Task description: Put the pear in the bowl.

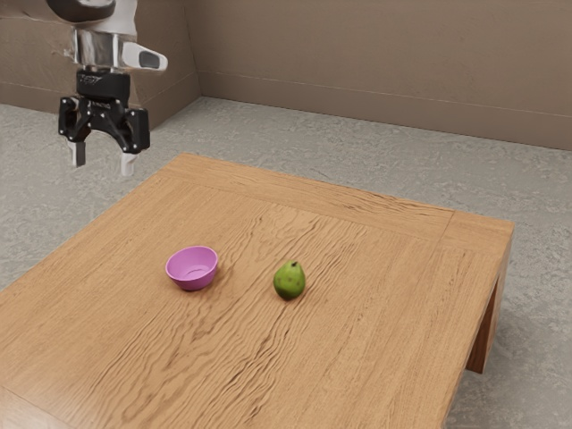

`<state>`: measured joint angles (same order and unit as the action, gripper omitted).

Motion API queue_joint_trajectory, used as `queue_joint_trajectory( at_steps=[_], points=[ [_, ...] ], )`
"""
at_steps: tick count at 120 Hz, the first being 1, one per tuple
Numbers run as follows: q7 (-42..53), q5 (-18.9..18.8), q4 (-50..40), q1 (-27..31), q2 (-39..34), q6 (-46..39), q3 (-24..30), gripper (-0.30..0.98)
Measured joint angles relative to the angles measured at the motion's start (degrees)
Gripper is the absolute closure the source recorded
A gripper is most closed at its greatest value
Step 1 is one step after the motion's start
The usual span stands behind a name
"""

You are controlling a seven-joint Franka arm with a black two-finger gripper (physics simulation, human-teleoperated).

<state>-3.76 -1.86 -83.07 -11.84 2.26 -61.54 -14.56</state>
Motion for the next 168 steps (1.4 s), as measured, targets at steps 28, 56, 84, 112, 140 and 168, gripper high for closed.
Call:
queue_joint_trajectory(
  at_steps=[28, 56, 84, 112, 140, 168],
  points=[
    [-2.6, -0.26, -0.96, 4.28, 0.04, -19.5, -0.22, 0.0],
    [-4.31, -0.3, -1.22, 2.94, 8.73, -28.23, -0.01, 0.0],
    [-5.37, 5.09, -6.73, -0.6, 16.58, -40.54, 0.72, 0.0],
    [-6.16, 10.83, -5.48, -5.29, 24.57, -48.67, 0.84, 0.0],
    [-6.95, 15.73, -4.41, -7.98, 29.06, -52.57, 0.83, 0.0],
    [-7.32, 17.7, -5.15, -8.26, 31.72, -54.23, 0.51, 0.0]
  ],
)
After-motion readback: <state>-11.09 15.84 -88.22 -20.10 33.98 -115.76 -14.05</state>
